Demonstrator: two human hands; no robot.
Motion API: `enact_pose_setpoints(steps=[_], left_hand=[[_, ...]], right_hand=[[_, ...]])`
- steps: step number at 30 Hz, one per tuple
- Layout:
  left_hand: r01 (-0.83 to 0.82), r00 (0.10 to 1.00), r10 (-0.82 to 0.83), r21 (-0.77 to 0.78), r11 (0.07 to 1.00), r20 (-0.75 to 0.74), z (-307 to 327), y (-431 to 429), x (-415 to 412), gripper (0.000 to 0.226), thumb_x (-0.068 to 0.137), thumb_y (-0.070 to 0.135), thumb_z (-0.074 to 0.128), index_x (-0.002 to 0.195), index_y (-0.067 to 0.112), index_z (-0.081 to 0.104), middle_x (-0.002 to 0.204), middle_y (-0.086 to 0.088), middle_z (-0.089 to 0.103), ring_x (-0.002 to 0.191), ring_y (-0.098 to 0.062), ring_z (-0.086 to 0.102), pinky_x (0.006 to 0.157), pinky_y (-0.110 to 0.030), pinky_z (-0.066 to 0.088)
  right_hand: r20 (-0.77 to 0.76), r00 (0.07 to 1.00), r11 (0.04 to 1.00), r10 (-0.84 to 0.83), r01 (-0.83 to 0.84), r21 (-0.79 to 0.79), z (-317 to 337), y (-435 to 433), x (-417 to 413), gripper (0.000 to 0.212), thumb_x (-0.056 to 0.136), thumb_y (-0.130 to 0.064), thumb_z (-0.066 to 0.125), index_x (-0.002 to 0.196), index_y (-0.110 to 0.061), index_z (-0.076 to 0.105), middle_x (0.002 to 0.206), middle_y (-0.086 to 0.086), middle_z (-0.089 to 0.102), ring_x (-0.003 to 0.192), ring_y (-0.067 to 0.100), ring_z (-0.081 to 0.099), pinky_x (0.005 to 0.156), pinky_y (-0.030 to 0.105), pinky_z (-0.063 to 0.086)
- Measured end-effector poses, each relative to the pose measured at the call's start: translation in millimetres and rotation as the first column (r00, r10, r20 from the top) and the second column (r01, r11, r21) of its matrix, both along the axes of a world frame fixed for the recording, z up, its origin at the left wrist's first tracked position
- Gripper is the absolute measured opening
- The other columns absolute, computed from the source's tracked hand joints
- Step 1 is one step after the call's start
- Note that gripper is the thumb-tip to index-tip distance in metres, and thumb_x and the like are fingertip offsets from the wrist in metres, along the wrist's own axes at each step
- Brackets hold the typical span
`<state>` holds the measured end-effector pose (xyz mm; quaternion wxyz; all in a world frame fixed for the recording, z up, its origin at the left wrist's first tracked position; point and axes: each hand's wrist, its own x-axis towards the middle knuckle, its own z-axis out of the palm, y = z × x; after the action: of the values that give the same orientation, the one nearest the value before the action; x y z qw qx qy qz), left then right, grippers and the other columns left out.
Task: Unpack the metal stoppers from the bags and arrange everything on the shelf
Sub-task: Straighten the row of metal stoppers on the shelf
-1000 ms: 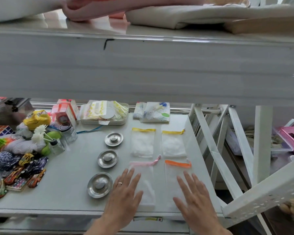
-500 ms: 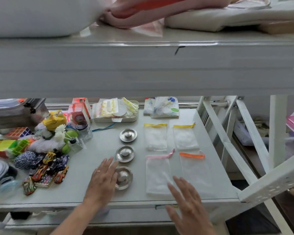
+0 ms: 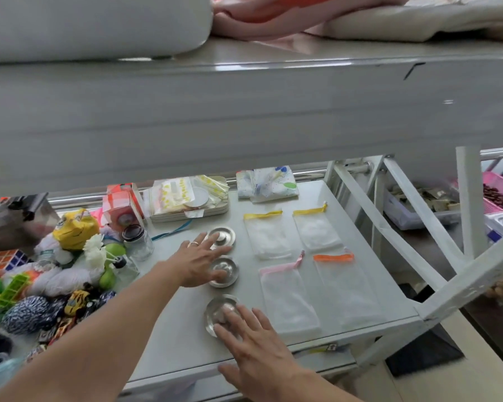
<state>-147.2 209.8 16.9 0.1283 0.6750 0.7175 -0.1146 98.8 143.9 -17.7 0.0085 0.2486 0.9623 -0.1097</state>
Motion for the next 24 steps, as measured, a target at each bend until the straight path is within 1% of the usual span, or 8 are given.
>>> enact_pose_setpoints(steps=[4, 8, 11, 14, 15, 18, 24], left_hand=[[0.020, 1.000, -0.021, -0.049, 0.999, -0.011, -10.0, 4.4, -0.5, 0.077, 0.080, 0.076, 0.030, 0.151, 0.051, 0.011, 0.168, 0.003, -0.011, 0.153, -0.028, -0.008, 0.117, -0.056, 0.012], [0.031, 1.000, -0.031, -0.025, 0.999, -0.002, -16.3, 4.0, -5.5, 0.078, 0.081, 0.079, 0.027, 0.152, 0.049, 0.011, 0.167, 0.003, -0.014, 0.153, -0.027, -0.006, 0.116, -0.055, 0.016], [0.034, 0.999, -0.034, -0.008, 0.999, 0.009, -19.9, 8.7, -9.0, 0.083, 0.078, 0.082, 0.024, 0.152, 0.047, 0.011, 0.167, 0.001, -0.014, 0.153, -0.024, -0.007, 0.116, -0.054, 0.018], [0.032, 0.999, -0.032, -0.006, 0.999, 0.018, -21.3, 12.8, -10.9, 0.097, 0.068, 0.092, 0.016, 0.153, 0.046, 0.011, 0.167, 0.001, -0.015, 0.153, -0.024, -0.007, 0.116, -0.053, 0.018], [0.030, 0.999, -0.030, -0.008, 1.000, 0.017, -21.2, 13.8, -11.4, 0.098, 0.068, 0.092, 0.017, 0.153, 0.045, 0.011, 0.167, 0.002, -0.015, 0.153, -0.024, -0.007, 0.116, -0.053, 0.019], [0.036, 0.999, -0.036, 0.001, 0.999, 0.013, -23.0, 17.2, -13.2, 0.085, 0.077, 0.082, 0.024, 0.153, 0.045, 0.011, 0.167, 0.001, -0.014, 0.153, -0.023, -0.007, 0.115, -0.053, 0.020], [0.018, 1.000, -0.018, -0.006, 1.000, 0.014, -26.1, 18.1, -13.2, 0.083, 0.079, 0.081, 0.026, 0.153, 0.047, 0.010, 0.167, 0.003, -0.015, 0.153, -0.023, -0.007, 0.115, -0.053, 0.018]], right_hand=[[0.027, 0.999, 1.000, -0.023, 0.023, 0.005, -6.3, -2.5, -6.8, 0.071, 0.066, -0.069, 0.048, 0.128, -0.035, 0.057, 0.139, 0.001, 0.061, 0.123, 0.025, 0.061, 0.096, 0.043, 0.054], [0.036, 0.999, 0.999, -0.041, 0.040, 0.008, -11.2, -4.0, -9.2, 0.072, 0.062, -0.069, 0.051, 0.125, -0.034, 0.059, 0.140, 0.002, 0.061, 0.122, 0.025, 0.062, 0.094, 0.043, 0.055], [0.055, 0.998, 0.999, -0.043, 0.042, 0.021, -12.3, -3.0, -10.0, 0.072, 0.063, -0.070, 0.050, 0.125, -0.034, 0.058, 0.140, 0.002, 0.060, 0.122, 0.025, 0.062, 0.095, 0.044, 0.055], [0.072, 0.996, 0.999, -0.051, 0.050, 0.018, -11.9, -1.1, -11.6, 0.072, 0.064, -0.071, 0.050, 0.126, -0.034, 0.058, 0.140, 0.002, 0.060, 0.123, 0.025, 0.062, 0.095, 0.044, 0.054], [0.077, 0.995, 0.998, -0.058, 0.057, 0.016, -11.1, -0.1, -12.0, 0.072, 0.064, -0.071, 0.050, 0.126, -0.034, 0.059, 0.140, 0.002, 0.061, 0.122, 0.025, 0.062, 0.095, 0.045, 0.054], [0.068, 0.994, 0.997, -0.081, 0.080, 0.019, -9.1, 2.6, -13.0, 0.071, 0.064, -0.070, 0.048, 0.124, -0.034, 0.061, 0.139, 0.001, 0.062, 0.122, 0.024, 0.063, 0.094, 0.045, 0.054], [0.039, 0.994, 0.995, -0.102, 0.101, 0.006, -6.8, 3.6, -13.8, 0.068, 0.065, -0.068, 0.048, 0.122, -0.032, 0.062, 0.138, 0.001, 0.062, 0.122, 0.025, 0.062, 0.095, 0.045, 0.053]])
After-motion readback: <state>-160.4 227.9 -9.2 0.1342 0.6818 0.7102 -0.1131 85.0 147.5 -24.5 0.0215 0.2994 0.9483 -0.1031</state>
